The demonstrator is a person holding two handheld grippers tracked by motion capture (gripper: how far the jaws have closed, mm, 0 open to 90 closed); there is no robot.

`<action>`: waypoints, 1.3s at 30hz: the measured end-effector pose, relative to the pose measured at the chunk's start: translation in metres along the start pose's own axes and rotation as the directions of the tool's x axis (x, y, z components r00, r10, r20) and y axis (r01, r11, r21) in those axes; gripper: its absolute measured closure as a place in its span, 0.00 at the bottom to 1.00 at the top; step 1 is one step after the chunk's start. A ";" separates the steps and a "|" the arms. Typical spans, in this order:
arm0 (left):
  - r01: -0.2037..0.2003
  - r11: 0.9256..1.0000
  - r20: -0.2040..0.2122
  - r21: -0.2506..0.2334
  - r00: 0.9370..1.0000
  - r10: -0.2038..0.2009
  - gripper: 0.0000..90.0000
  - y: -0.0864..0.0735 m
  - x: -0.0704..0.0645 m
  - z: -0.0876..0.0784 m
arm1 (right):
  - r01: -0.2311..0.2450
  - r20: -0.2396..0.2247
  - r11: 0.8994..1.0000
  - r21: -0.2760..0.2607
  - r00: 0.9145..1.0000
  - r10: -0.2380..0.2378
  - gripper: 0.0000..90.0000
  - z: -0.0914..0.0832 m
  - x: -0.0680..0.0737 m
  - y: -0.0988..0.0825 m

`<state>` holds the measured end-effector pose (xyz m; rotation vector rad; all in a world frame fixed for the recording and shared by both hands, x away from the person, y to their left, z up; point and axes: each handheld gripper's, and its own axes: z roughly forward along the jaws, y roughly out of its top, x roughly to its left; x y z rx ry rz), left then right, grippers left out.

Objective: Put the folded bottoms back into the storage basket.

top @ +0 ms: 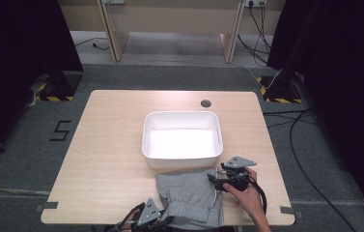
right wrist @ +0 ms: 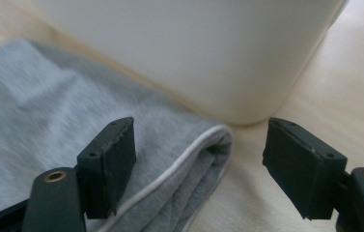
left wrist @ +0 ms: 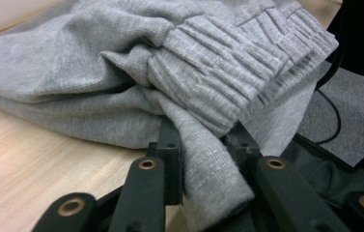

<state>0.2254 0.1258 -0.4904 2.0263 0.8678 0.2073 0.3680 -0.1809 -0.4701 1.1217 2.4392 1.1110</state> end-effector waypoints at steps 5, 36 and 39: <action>0.028 1.000 0.003 0.004 1.000 -0.028 0.82 -0.008 0.011 -0.016 | 0.036 -0.042 0.999 0.023 0.999 -0.035 0.28 0.000 0.008 -0.001; 0.014 1.000 -0.013 -0.016 1.000 -0.015 0.56 -0.008 0.002 -0.005 | 0.024 -0.113 1.000 -0.009 0.993 -0.024 0.67 0.013 0.023 -0.007; 0.004 1.000 -0.019 -0.026 1.000 -0.005 0.71 -0.005 0.003 -0.006 | 0.032 -0.112 0.999 -0.019 0.993 -0.034 0.70 0.013 0.024 -0.007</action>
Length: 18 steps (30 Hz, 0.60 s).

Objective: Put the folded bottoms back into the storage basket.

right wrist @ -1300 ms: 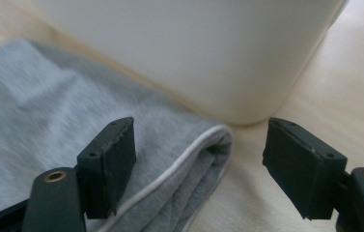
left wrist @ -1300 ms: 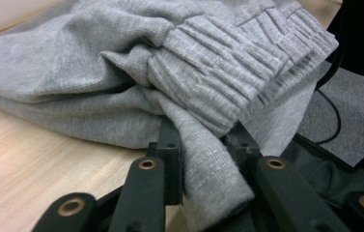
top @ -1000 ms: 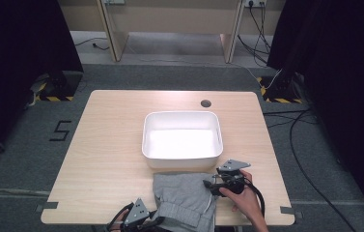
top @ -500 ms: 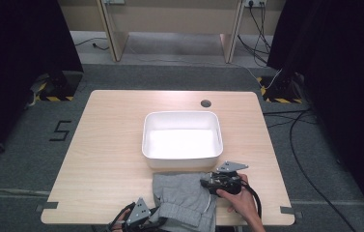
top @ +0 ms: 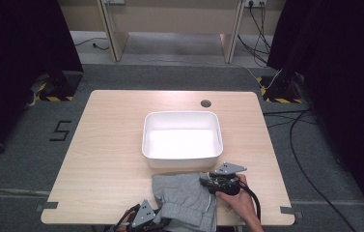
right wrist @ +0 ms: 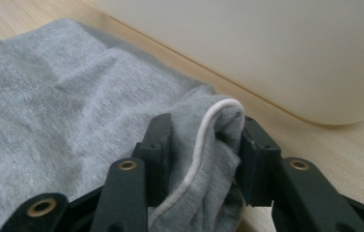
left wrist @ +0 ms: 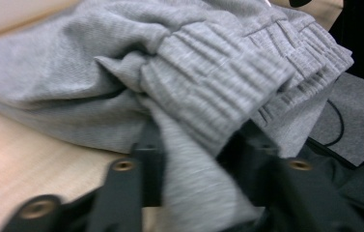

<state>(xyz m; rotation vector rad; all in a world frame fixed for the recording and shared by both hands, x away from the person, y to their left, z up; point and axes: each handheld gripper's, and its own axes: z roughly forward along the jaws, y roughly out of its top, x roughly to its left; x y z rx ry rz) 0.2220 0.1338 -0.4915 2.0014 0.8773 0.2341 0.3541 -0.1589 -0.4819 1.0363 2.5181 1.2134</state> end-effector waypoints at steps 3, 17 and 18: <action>0.013 1.000 0.009 -0.004 1.000 -0.013 0.76 0.000 0.002 0.000 | 0.014 0.002 1.000 -0.008 1.000 -0.014 0.73 0.000 0.002 0.001; -0.008 0.997 0.039 -0.071 0.999 0.011 0.81 0.015 -0.002 -0.023 | 0.028 -0.025 0.994 -0.105 0.999 -0.031 0.76 -0.021 0.015 0.015; -0.007 0.997 0.044 -0.078 0.999 0.011 0.81 0.018 -0.002 -0.025 | 0.032 -0.028 0.993 -0.111 0.999 -0.036 0.76 -0.022 0.016 0.017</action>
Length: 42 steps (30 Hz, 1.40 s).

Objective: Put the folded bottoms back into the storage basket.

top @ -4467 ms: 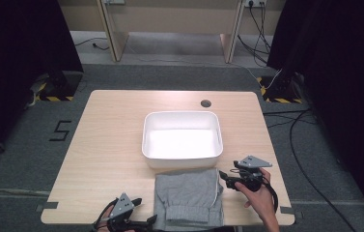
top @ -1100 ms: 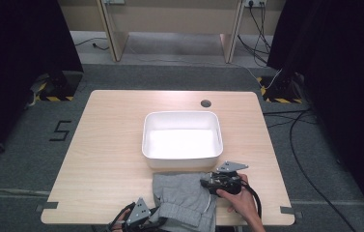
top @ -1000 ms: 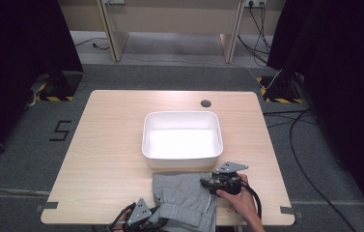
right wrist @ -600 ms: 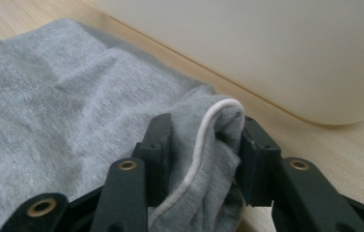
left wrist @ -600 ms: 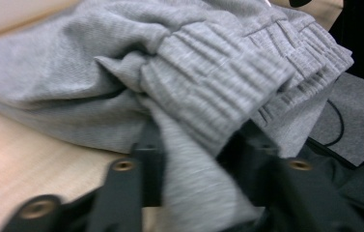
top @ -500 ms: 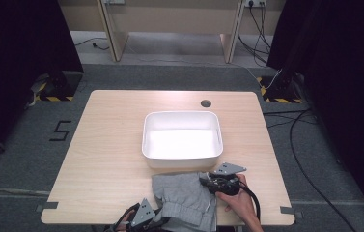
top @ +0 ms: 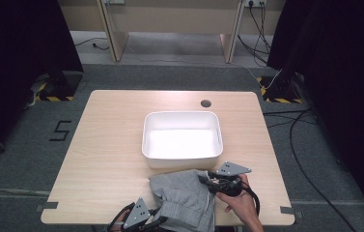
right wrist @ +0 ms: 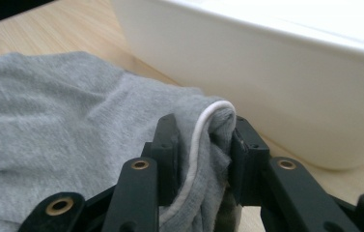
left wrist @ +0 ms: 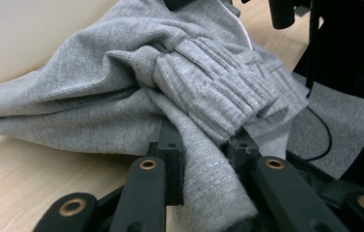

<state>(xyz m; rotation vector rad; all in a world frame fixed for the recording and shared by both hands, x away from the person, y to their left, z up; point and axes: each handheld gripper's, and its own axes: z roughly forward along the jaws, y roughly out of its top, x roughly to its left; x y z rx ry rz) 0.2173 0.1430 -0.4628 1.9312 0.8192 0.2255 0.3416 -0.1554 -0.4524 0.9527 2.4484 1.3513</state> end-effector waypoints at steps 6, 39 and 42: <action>0.002 0.999 0.017 -0.038 1.000 -0.002 0.81 0.013 0.000 -0.012 | 0.038 0.004 0.997 -0.060 0.999 -0.037 0.76 -0.017 0.010 0.019; -0.116 0.990 -0.009 -0.078 0.993 0.115 0.81 0.125 0.033 -0.032 | 0.148 0.011 0.978 -0.145 0.989 -0.148 0.76 -0.045 -0.001 0.138; -0.094 0.993 0.011 -0.072 0.995 0.095 0.81 0.134 0.039 -0.029 | 0.144 0.019 0.981 -0.133 0.990 -0.143 0.76 -0.043 -0.005 0.147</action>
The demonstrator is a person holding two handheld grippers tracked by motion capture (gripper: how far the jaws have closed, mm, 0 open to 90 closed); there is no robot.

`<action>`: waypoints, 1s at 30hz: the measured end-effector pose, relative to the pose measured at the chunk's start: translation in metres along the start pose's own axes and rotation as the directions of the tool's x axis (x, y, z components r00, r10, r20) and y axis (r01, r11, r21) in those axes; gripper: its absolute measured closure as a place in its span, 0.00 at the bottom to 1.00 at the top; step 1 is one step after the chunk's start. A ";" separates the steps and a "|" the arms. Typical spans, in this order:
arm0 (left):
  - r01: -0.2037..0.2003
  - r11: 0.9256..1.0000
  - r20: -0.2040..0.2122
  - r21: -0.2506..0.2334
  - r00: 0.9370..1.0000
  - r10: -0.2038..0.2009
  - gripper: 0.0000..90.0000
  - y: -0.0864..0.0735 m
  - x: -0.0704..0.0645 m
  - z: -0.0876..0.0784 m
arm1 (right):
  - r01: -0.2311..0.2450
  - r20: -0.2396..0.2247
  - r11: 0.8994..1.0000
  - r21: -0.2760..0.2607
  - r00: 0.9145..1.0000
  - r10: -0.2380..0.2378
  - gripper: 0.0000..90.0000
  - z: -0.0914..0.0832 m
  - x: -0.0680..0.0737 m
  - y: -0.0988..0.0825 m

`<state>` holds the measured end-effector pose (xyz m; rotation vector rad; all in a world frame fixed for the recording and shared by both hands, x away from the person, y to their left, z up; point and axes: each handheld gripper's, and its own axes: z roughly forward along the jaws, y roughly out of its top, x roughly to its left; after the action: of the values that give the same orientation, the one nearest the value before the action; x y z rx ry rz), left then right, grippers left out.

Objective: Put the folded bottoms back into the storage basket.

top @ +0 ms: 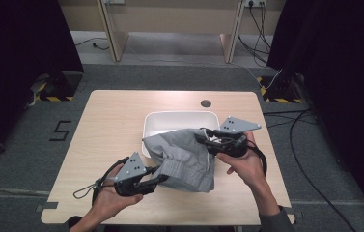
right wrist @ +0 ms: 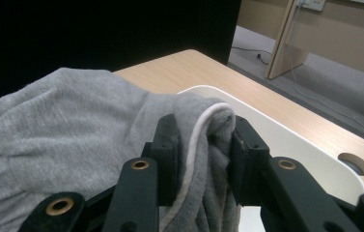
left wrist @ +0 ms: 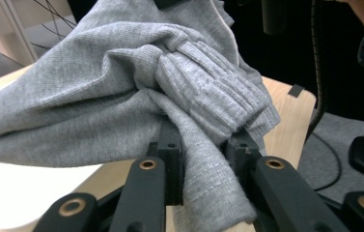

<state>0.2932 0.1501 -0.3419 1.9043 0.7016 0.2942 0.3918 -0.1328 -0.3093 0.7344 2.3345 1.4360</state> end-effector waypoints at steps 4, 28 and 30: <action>-0.008 1.000 -0.022 0.015 1.000 0.009 0.81 0.009 0.009 0.006 | 0.006 0.005 1.000 0.019 1.000 -0.006 0.76 0.008 -0.006 0.008; 0.076 0.997 -0.077 0.018 0.994 -0.075 0.81 0.039 0.064 0.053 | 0.017 0.019 0.995 0.103 1.000 -0.019 0.76 0.053 -0.062 0.046; 0.083 0.996 -0.085 0.029 0.993 -0.080 0.81 0.037 0.067 0.058 | 0.014 0.019 0.994 0.110 1.000 -0.016 0.76 0.058 -0.066 0.046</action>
<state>0.3885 0.1353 -0.3409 1.8969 0.8430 0.3143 0.4872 -0.1104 -0.2956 0.7545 2.4146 1.2968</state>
